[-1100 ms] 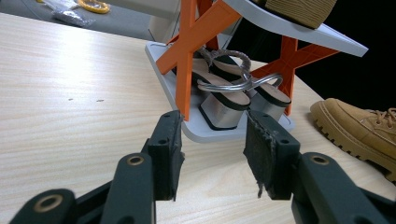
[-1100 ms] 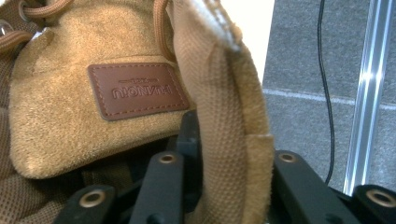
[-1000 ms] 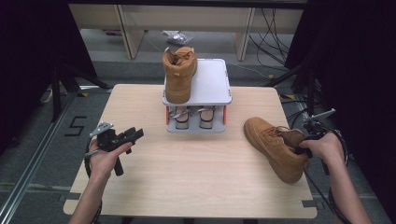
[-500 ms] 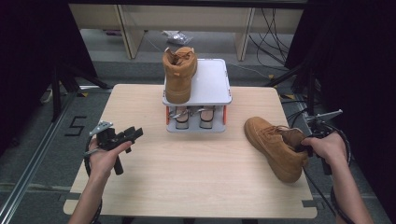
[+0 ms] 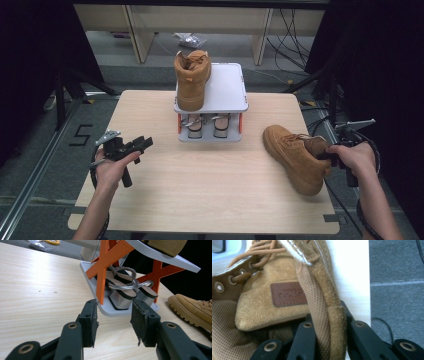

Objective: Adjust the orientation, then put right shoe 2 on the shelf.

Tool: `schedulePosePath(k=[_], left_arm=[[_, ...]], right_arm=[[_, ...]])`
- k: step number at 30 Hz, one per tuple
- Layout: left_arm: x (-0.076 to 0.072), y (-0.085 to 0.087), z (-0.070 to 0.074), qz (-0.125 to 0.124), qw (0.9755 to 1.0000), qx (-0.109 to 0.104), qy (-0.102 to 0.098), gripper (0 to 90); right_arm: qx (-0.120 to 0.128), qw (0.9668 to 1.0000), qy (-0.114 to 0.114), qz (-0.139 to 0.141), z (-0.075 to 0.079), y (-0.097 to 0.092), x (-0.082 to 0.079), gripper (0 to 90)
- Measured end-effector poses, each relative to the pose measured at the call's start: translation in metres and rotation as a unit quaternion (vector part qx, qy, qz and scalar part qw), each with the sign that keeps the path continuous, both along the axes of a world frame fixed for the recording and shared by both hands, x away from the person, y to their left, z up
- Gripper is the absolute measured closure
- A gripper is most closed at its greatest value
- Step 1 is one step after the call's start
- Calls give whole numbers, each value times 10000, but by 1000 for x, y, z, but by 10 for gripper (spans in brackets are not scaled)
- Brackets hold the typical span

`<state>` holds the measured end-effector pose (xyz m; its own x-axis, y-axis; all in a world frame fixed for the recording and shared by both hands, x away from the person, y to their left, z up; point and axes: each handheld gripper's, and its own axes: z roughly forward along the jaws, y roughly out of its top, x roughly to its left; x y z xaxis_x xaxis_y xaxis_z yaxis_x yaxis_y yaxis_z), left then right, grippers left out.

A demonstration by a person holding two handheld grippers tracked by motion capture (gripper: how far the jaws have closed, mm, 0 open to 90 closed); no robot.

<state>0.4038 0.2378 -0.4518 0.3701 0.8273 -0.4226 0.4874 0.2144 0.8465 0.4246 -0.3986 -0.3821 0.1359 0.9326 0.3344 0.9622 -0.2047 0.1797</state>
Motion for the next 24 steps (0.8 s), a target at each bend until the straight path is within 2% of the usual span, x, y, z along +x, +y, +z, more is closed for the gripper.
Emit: schedulePosePath(k=[1, 2, 3, 5, 6, 8, 9, 10, 11, 13, 16, 17, 21, 23, 24], left_arm=[[0, 0, 0, -3, 10000, -1, -10, 554], [0, 1, 0, 1, 10000, 6, -14, 554], [0, 1, 0, 0, 10000, 14, -16, 554], [0, 2, 0, 18, 10000, -5, -22, 554], [0, 2, 0, 39, 10000, -9, -13, 554], [1, 2, -1, 51, 10000, 9, -11, 554], [2, 2, -1, 61, 10000, 6, 4, 554], [2, 2, -1, 61, 10000, 13, 21, 554], [2, 2, -2, 46, 10000, -1, 26, 554], [2, 1, -3, 31, 10000, 18, 44, 554], [1, -1, -1, -20, 10000, -6, 6, 554], [1, -1, 0, -33, 10000, -11, -2, 554], [-1, 1, 0, -27, 10000, -37, -36, 554], [-2, 3, -2, -9, 10000, -56, -7, 554], [-2, 4, -2, 1, 10000, -53, -11, 554]], right_arm=[[-146, 9993, -138, 328, -1, -6, -1, 819], [-70, 9999, -12, 96, 1, -4, -1, 819], [70, 10000, 5, -40, 2, -2, -1, 819], [-75, 9997, -75, 215, 2, -7, -3, 819], [5, 9999, 44, 118, 3, -6, -4, 819], [-28, 9998, -33, 189, 4, -11, -5, 819], [1, 9997, -156, 168, 3, -13, -5, 819], [70, 9997, -160, 152, 3, -14, -5, 819], [188, 9998, -3, -10, 6, -13, -5, 819], [197, 9997, -153, 70, 6, -17, -7, 819], [356, 9992, -121, -148, 9, -17, -9, 819], [298, 9992, -225, -121, 9, -18, -9, 818], [347, 9987, -323, -204, 15, -15, -9, 818], [471, 9980, -260, -320, 18, -12, -8, 818], [457, 9979, -356, -287, 19, -12, -7, 818]])
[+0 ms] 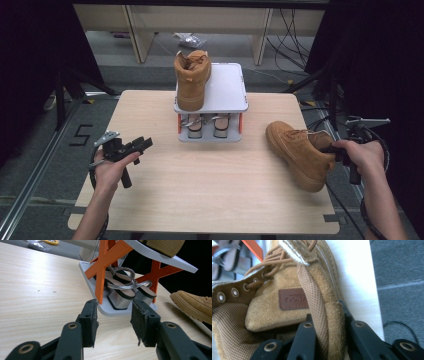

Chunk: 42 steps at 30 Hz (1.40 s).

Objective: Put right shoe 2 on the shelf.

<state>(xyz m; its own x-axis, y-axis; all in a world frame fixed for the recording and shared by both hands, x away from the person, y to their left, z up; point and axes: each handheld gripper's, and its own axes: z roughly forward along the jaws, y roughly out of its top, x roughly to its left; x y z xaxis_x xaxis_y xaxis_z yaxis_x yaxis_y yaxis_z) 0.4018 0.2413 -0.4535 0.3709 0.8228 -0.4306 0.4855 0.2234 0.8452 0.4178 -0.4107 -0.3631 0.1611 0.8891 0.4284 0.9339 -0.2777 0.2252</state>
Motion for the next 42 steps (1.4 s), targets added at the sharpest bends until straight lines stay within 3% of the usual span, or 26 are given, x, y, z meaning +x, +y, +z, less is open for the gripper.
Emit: schedulePosePath(k=[5, 9, 12, 15, 16, 22, 23, 24, 25, 26, 31, 33, 36, 42], left_arm=[[0, 4, 2, 35, 10000, -30, -34, 554], [1, 4, 1, 64, 10000, -28, -21, 554], [1, 3, 0, 76, 10000, -23, -2, 554], [2, 3, -1, 62, 10000, -13, 8, 554], [1, 3, -1, 63, 10000, -11, 15, 554], [1, 3, -2, 47, 10000, 12, 31, 553], [2, 3, -2, 46, 10000, 18, 31, 554], [2, 2, -3, 38, 10000, 11, 37, 554], [2, 2, -3, 30, 10000, 13, 46, 553], [2, 2, -3, 28, 10000, 12, 45, 553], [2, 2, -3, 22, 10000, 20, 37, 554], [1, 2, -2, 26, 10000, 28, 34, 554], [1, 2, -2, 22, 10000, 21, 34, 553], [1, 2, -2, 17, 10000, 9, 36, 550]], right_arm=[[80, 9997, -194, -113, 3, 4, 5, 817], [188, 9996, -16, -189, 8, 8, 11, 817], [139, 9998, -154, -74, 8, 7, 14, 816], [227, 9994, -81, -234, 10, 10, 17, 816], [181, 9996, -182, -97, 8, 8, 16, 816], [258, 9992, -238, -210, 10, 10, 19, 815], [224, 9991, -331, -149, 10, 10, 20, 815], [281, 9990, -221, -256, 12, 11, 21, 815], [233, 9992, -270, -191, 12, 11, 22, 815], [323, 9988, -206, -300, 14, 13, 23, 814], [336, 9984, -315, -327, 14, 15, 27, 813], [326, 9984, -403, -211, 14, 13, 27, 812], [419, 9982, -309, -300, 17, 15, 31, 810], [413, 9981, -360, -279, 18, 18, 35, 809]])
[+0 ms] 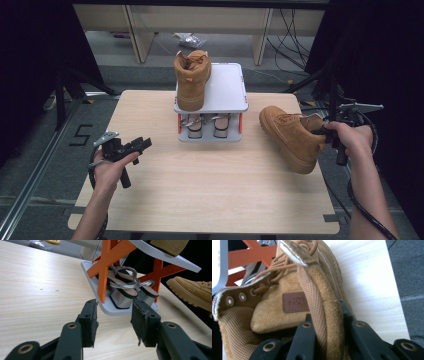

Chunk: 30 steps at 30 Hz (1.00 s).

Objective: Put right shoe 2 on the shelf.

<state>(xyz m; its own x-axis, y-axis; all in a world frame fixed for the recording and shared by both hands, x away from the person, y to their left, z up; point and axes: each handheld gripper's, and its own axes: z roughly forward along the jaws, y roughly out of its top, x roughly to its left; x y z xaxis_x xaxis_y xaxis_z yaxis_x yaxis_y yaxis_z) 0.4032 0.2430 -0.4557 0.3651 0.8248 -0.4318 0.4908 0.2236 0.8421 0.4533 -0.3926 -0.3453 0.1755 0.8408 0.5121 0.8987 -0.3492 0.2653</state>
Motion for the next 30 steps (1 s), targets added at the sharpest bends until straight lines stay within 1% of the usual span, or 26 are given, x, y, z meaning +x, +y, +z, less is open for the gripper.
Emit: schedulePosePath(k=[2, 5, 6, 7, 8, 9, 10, 11, 12, 13, 14, 15, 16, 18, 19, 20, 22, 23, 25, 26, 27, 28, 29, 30], left_arm=[[0, 1, 0, 7, 10000, 3, 6, 550], [0, 1, 1, 19, 10000, -9, -2, 549], [0, 1, 1, 18, 10000, -19, -2, 549], [0, 1, 1, 13, 10000, -25, -5, 549], [0, 1, 1, 16, 10000, -17, -2, 549], [0, 1, 1, 18, 10000, -19, -5, 549], [0, 1, 1, 20, 10000, -27, -7, 549], [0, 1, 1, 23, 10000, -24, -9, 549], [0, 1, 1, 23, 10000, -24, -10, 549], [0, 1, 1, 31, 10000, -30, -12, 549], [0, 1, 1, 31, 10000, -24, -14, 549], [0, 1, 1, 30, 10000, -25, -12, 549], [0, 1, 1, 31, 10000, -26, -12, 549], [0, 2, 1, 35, 10000, -28, -14, 549], [0, 2, 1, 29, 10000, -29, -15, 549], [0, 2, 1, 25, 10000, -18, -16, 549], [0, 2, 1, 15, 10000, -8, -24, 549], [0, 2, 1, 20, 10000, -14, -30, 549], [0, 2, 1, 33, 10000, -16, -4, 549], [0, 2, 0, 34, 10000, -22, -5, 549], [0, 2, 0, 28, 10000, -20, -2, 549], [0, 2, 0, 24, 10000, -37, -8, 549], [0, 2, 0, 22, 10000, -33, -4, 549], [0, 2, -1, 9, 10000, -22, -9, 549]], right_arm=[[44, 10000, 7, -35, 1, 2, 2, 808], [46, 10000, -15, -25, 1, 3, 4, 808], [85, 9999, 25, -60, 1, 3, 5, 809], [55, 10000, -25, -13, 1, 3, 5, 809], [25, 10000, -11, 4, 2, 4, 6, 809], [63, 10000, -1, -23, 2, 5, 6, 809], [34, 10000, -31, 12, 2, 5, 6, 809], [58, 10000, 6, -38, 3, 6, 7, 809], [18, 10000, -39, 28, 4, 5, 8, 809], [23, 10000, -34, -9, 4, 6, 9, 810], [82, 10000, -12, -44, 5, 7, 9, 810], [64, 10000, -24, -31, 6, 6, 10, 810], [100, 9999, -67, -26, 6, 6, 10, 810], [128, 9999, -56, -73, 8, 7, 12, 809], [115, 9999, -103, -26, 8, 7, 12, 810], [87, 9999, -124, -38, 9, 8, 12, 810], [135, 9998, -100, -81, 11, 9, 14, 809], [118, 9998, -167, -24, 11, 8, 14, 809], [169, 9997, -133, -86, 12, 10, 16, 809], [138, 9998, -127, -58, 12, 10, 17, 809], [190, 9997, -118, -89, 12, 11, 17, 809], [179, 9997, -135, -12, 11, 10, 18, 808], [205, 9997, -71, -81, 12, 12, 19, 809], [177, 9998, -69, -41, 12, 12, 20, 808]])
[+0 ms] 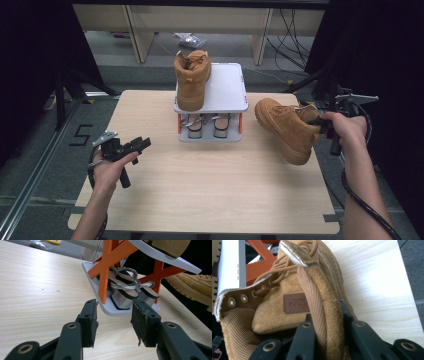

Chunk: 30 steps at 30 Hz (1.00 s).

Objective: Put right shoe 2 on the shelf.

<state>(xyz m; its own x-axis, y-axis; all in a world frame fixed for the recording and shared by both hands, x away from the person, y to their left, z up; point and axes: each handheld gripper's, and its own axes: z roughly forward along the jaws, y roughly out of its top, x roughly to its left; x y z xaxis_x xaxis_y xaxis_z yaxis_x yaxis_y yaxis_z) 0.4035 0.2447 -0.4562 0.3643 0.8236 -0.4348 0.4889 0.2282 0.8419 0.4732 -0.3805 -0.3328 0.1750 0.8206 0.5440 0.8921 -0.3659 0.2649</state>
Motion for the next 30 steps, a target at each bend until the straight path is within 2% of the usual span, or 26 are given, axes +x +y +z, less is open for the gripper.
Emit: schedulePosePath(k=[3, 8, 12, 15, 20, 27, 30], left_arm=[[0, 0, -1, -1, 10000, 16, 18, 549], [0, -1, -1, -4, 10000, 9, 34, 548], [0, -1, -1, -2, 10000, 9, 34, 547], [0, 0, -1, 7, 10000, 7, 25, 547], [0, 1, -1, 14, 10000, 4, 25, 547], [0, 1, 0, -1, 10000, 0, 4, 547], [0, 1, 0, -7, 10000, 4, -9, 547]], right_arm=[[-17, 10000, -53, 21, 0, 1, 2, 809], [22, 9999, -75, -100, 4, 3, 5, 808], [45, 9999, -84, -101, 7, 4, 7, 808], [11, 9998, -181, -43, 8, 3, 8, 808], [104, 9996, -186, -157, 12, 5, 10, 807], [49, 9995, -287, -105, 19, 5, 13, 807], [111, 9994, -290, -116, 22, 6, 14, 807]])
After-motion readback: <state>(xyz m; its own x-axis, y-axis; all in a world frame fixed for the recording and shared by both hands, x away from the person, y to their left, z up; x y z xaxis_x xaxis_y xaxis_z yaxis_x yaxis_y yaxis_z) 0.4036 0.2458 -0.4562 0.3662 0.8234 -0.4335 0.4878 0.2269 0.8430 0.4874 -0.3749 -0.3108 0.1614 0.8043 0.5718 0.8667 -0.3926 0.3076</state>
